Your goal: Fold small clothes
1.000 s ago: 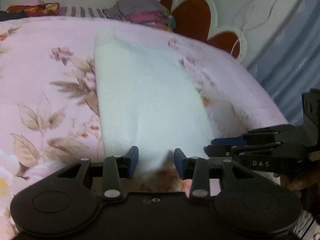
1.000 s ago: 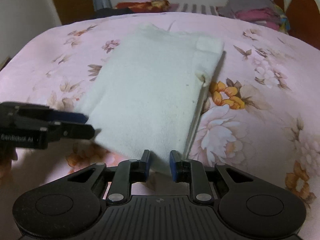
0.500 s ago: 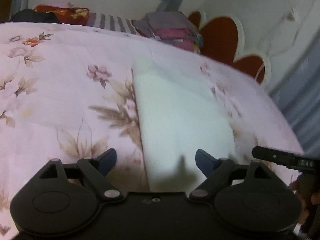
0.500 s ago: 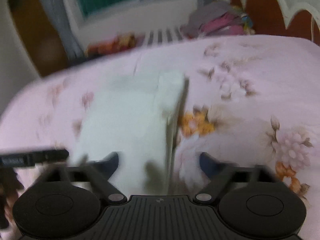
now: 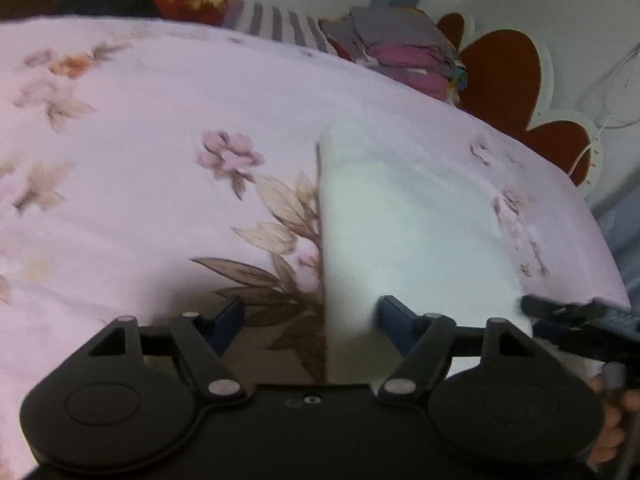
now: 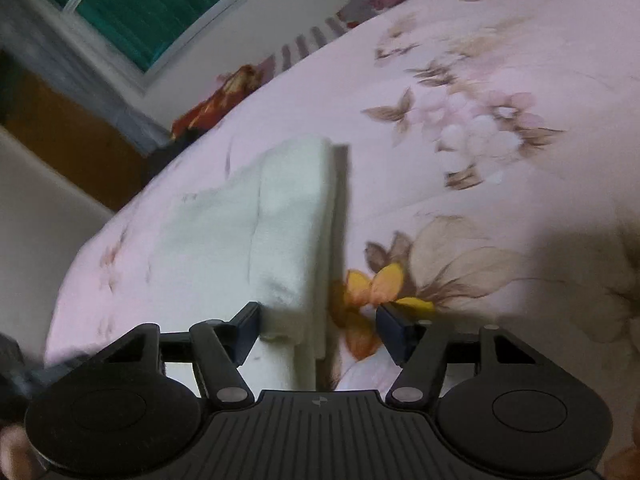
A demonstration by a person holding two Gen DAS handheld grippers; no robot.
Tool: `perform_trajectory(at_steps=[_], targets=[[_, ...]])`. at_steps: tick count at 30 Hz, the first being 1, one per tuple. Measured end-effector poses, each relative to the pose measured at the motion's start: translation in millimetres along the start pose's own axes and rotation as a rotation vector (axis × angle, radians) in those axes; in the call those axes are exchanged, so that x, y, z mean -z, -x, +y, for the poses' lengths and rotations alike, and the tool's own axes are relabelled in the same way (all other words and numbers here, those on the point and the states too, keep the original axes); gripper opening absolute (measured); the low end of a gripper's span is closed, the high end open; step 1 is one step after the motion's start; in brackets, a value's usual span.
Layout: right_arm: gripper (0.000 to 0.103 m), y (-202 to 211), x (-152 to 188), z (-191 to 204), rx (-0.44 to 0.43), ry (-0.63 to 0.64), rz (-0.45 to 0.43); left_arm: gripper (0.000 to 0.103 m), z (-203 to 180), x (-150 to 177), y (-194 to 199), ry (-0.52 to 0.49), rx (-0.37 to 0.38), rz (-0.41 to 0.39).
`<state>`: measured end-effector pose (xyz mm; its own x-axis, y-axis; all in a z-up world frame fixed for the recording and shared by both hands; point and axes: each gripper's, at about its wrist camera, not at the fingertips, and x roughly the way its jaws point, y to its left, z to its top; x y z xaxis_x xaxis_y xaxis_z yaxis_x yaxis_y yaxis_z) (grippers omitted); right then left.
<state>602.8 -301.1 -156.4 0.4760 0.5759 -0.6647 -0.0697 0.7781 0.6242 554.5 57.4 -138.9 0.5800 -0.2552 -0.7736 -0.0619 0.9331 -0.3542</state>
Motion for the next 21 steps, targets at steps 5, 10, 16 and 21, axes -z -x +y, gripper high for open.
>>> perform_trajectory(at_steps=[5,10,16,21], targets=[[0.063,-4,-11,-9,-0.124,-0.043,0.046,0.077,4,1,-2,0.083,0.146,-0.008],[0.063,-19,-10,-19,-0.197,-0.081,0.112,0.072,-4,0,-22,0.091,0.210,0.045],[0.063,-26,-19,-11,-0.197,-0.002,0.134,0.068,-1,-6,-33,0.138,0.238,0.054],[0.049,-35,-18,11,-0.150,0.098,0.152,0.064,-15,-12,-37,0.096,0.196,0.063]])
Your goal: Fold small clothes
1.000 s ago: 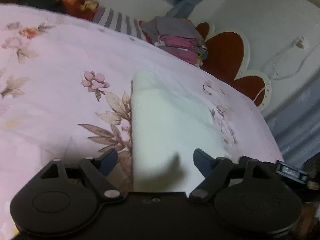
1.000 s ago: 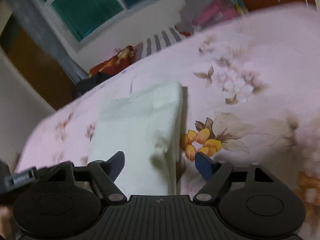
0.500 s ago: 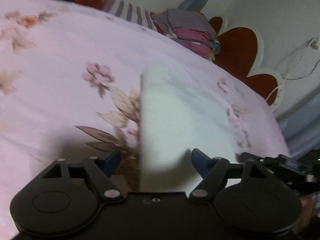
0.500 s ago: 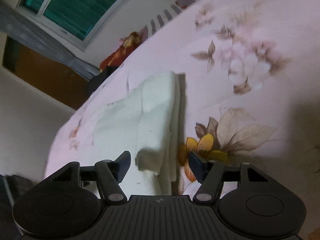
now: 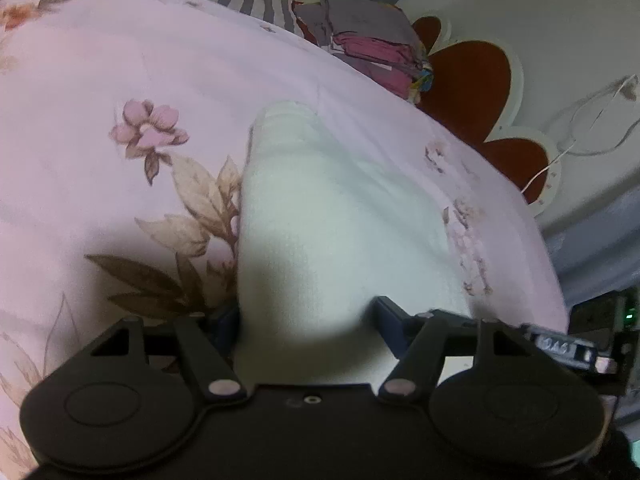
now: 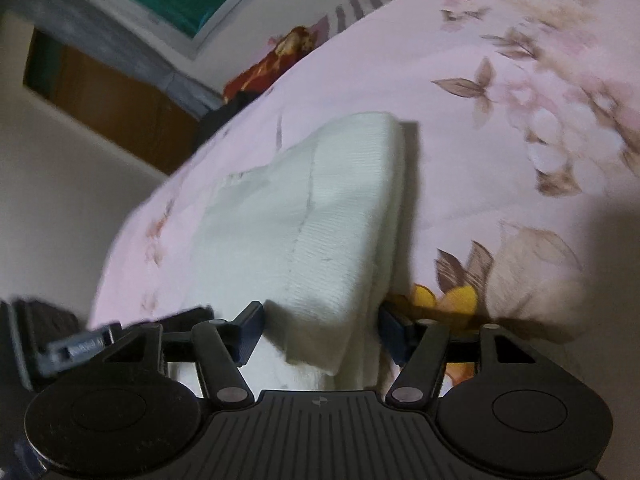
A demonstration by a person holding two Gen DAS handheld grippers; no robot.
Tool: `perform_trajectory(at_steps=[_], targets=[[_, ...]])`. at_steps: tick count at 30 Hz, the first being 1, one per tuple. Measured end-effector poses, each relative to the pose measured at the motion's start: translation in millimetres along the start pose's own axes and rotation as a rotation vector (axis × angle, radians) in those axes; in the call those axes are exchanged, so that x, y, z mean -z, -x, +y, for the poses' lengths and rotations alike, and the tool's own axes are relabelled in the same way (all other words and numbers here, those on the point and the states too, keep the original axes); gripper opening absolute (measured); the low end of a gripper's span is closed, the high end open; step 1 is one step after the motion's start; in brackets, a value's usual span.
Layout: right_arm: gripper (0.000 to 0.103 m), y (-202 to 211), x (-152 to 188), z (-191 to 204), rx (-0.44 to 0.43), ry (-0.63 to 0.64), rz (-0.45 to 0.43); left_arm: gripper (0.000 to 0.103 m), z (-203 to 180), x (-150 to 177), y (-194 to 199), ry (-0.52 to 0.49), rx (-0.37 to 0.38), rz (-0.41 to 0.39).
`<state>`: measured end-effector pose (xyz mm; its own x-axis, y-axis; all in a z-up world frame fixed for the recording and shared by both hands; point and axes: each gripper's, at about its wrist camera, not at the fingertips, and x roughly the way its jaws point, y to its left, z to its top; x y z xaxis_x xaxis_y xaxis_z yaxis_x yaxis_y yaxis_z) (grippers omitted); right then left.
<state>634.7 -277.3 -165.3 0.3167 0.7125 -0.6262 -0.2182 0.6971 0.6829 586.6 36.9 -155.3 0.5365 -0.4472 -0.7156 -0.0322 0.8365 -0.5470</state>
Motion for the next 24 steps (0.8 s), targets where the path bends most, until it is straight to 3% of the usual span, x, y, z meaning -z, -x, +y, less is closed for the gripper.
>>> perform_trajectory(at_steps=[1,2,3,6,12,16,24], targets=[[0.046,-2,1,6,0.027,0.028,0.006,0.062,-4,0,-1,-0.015,-0.001,-0.002],[0.037,-2,1,11,0.044,0.044,0.004,0.051,-8,0,-2,-0.042,-0.014,-0.009],[0.034,-2,3,15,0.050,0.055,-0.003,0.043,-11,1,-3,-0.068,-0.026,-0.012],[0.032,5,10,35,0.106,0.124,-0.037,0.037,-22,2,6,-0.137,-0.043,-0.033],[0.031,19,19,79,0.156,0.207,-0.096,0.036,-26,3,42,-0.202,-0.033,-0.089],[0.031,7,24,121,0.158,0.244,-0.116,0.036,-15,2,79,-0.232,-0.044,-0.123],[0.031,-58,57,215,0.095,0.290,-0.093,0.037,60,10,162,-0.204,-0.122,-0.148]])
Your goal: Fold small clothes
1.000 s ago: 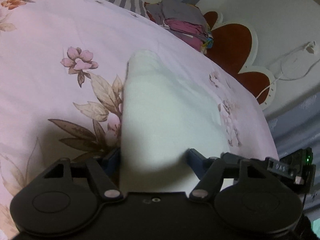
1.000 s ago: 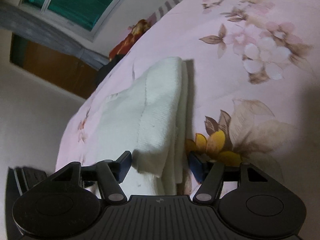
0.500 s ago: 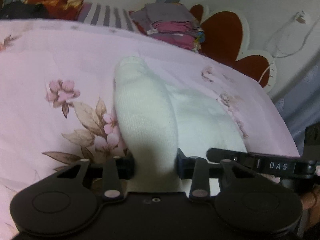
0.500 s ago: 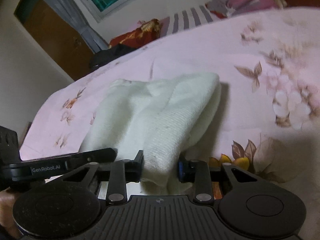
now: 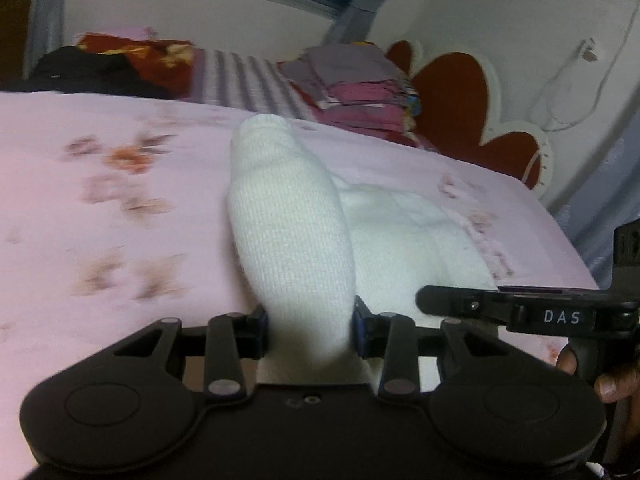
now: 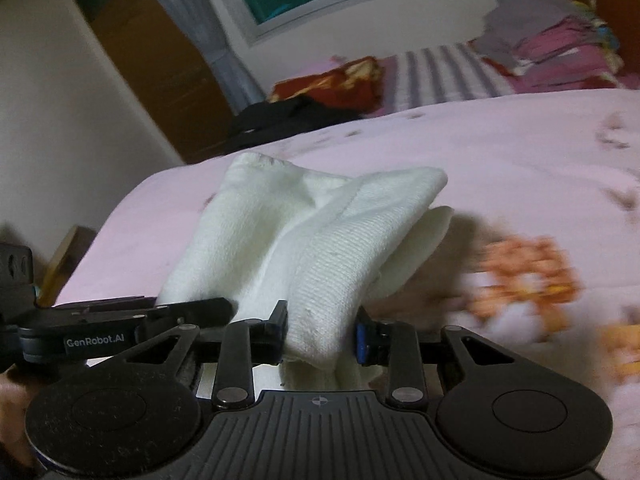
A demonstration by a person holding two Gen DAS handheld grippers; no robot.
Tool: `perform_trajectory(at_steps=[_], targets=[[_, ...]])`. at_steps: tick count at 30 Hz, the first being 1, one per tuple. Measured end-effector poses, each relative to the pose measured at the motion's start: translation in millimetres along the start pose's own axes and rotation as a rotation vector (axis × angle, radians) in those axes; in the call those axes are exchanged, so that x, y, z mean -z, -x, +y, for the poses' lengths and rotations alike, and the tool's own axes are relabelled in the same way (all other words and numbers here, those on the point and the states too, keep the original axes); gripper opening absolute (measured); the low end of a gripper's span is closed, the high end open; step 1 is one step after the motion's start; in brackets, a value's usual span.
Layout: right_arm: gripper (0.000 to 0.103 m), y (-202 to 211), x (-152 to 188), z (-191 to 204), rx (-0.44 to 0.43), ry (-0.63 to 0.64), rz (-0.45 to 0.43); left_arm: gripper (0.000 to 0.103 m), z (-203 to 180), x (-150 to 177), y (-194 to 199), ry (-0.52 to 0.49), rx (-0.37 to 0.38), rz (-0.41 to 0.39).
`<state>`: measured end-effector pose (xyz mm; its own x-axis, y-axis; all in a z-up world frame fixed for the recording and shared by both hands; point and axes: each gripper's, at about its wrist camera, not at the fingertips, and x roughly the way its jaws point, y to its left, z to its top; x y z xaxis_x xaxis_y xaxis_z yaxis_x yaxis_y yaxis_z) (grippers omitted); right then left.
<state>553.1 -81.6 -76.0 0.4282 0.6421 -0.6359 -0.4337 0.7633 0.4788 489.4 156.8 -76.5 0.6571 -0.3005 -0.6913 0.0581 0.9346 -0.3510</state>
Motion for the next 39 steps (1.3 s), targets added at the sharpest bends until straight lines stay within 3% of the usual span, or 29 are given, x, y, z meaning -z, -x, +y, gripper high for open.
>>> perform_trajectory(at_steps=[4,7,8,9,11,13,15,17,19,20,21,24,27,28,30,31,33,36,38,39], targets=[[0.031,-39,9,41,-0.043,0.009,0.033,0.037,42,12,21,0.051,-0.027,0.012],[0.031,-69,17,56,-0.055,0.000,0.069,0.037,76,24,24,0.106,-0.008,0.041],[0.031,-78,22,58,-0.047,0.000,0.084,0.039,87,30,18,0.122,0.007,0.066],[0.031,-88,27,57,-0.023,0.008,0.099,0.050,95,37,11,0.131,0.014,0.084],[0.035,-109,41,41,0.035,-0.041,0.123,0.064,113,52,8,0.167,0.001,0.051],[0.036,-107,48,20,-0.021,-0.179,0.095,0.064,126,58,18,0.234,0.045,0.013],[0.040,-96,47,19,-0.001,-0.173,0.063,0.060,126,56,30,0.211,0.018,-0.018],[0.040,-77,39,27,0.046,-0.129,-0.019,0.056,125,46,49,0.156,-0.020,-0.115],[0.039,-65,27,34,0.084,-0.094,-0.114,0.046,126,34,59,0.132,-0.017,-0.205],[0.033,-65,20,37,0.079,-0.086,-0.140,0.037,124,24,57,0.116,-0.003,-0.214],[0.026,-67,16,41,0.070,-0.079,-0.146,0.035,119,15,53,0.099,0.020,-0.210],[0.025,-93,-2,61,0.054,-0.014,-0.107,0.032,97,-4,31,0.001,0.061,-0.153],[0.024,-127,-3,73,0.101,0.073,-0.031,0.032,89,-5,-6,-0.019,0.046,-0.012],[0.023,-134,2,73,0.153,0.109,0.000,0.033,90,-2,-18,-0.017,0.034,0.030],[0.023,-154,12,67,0.308,0.167,0.038,0.035,91,1,-21,-0.008,0.047,0.013],[0.023,-154,14,62,0.343,0.150,0.029,0.035,90,1,-16,-0.003,0.039,0.010],[0.022,-140,16,60,0.309,0.104,-0.009,0.035,85,7,7,-0.005,0.064,-0.043],[0.022,-102,30,83,0.207,0.172,-0.094,0.035,71,28,32,-0.059,0.061,-0.072],[0.022,-96,43,97,0.127,0.220,-0.079,0.035,64,44,34,-0.080,0.056,-0.055],[0.022,-101,49,103,0.137,0.263,-0.050,0.035,62,50,30,-0.084,0.038,-0.040]])
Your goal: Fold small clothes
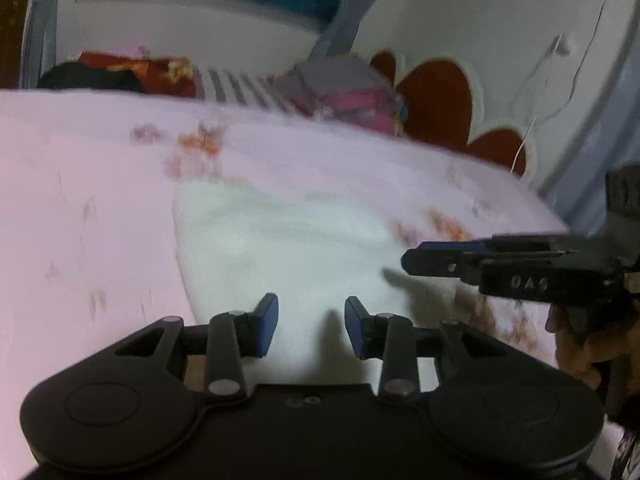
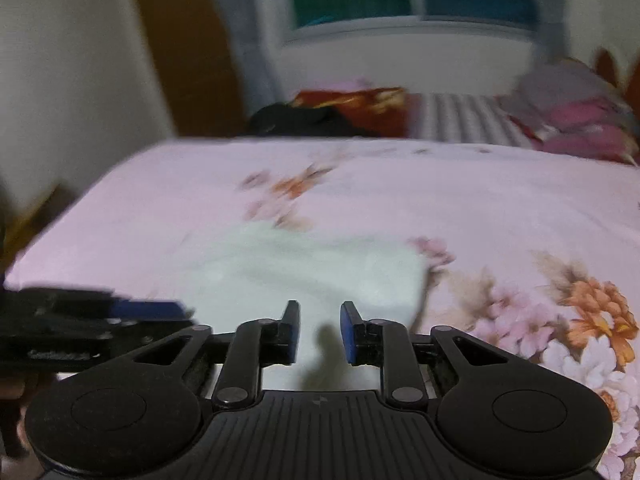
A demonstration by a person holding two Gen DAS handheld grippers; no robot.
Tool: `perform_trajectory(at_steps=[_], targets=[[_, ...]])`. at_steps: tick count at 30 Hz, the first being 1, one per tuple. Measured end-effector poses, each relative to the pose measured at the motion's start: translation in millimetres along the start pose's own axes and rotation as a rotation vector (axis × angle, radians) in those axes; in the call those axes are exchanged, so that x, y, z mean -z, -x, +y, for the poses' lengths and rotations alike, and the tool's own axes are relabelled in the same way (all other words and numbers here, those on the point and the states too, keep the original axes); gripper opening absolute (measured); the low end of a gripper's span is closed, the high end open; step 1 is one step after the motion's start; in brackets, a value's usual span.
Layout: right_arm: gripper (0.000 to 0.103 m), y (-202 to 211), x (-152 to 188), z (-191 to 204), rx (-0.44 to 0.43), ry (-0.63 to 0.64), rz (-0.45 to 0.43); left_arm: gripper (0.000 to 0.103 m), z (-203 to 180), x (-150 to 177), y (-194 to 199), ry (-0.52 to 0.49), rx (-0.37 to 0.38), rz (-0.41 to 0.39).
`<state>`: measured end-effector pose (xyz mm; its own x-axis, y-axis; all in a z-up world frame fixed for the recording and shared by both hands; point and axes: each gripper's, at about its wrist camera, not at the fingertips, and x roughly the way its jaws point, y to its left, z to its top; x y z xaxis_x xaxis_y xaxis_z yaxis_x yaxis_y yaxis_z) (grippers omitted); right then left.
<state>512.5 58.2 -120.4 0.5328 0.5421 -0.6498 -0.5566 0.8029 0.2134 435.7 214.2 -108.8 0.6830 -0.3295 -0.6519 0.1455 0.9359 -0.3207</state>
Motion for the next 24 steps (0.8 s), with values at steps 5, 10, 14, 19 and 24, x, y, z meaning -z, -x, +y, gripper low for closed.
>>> perform_trajectory(at_steps=[5,10,14,19,24], targets=[[0.022,-19,20,-4,0.103,-0.026,0.105,0.033,-19,3,16,0.017,-0.045,-0.033],[0.022,32,34,17,0.029,0.021,0.042,0.033,-42,40,40,-0.021,-0.101,-0.009],[0.022,24,72,24,0.036,0.035,0.172,0.034,-49,70,31,0.007,-0.162,0.072],[0.023,57,86,22,0.039,-0.011,0.134,0.034,-72,82,69,0.053,-0.221,0.020],[0.023,144,99,34,0.035,-0.015,0.012,0.043,-111,93,121,0.057,-0.240,-0.049]])
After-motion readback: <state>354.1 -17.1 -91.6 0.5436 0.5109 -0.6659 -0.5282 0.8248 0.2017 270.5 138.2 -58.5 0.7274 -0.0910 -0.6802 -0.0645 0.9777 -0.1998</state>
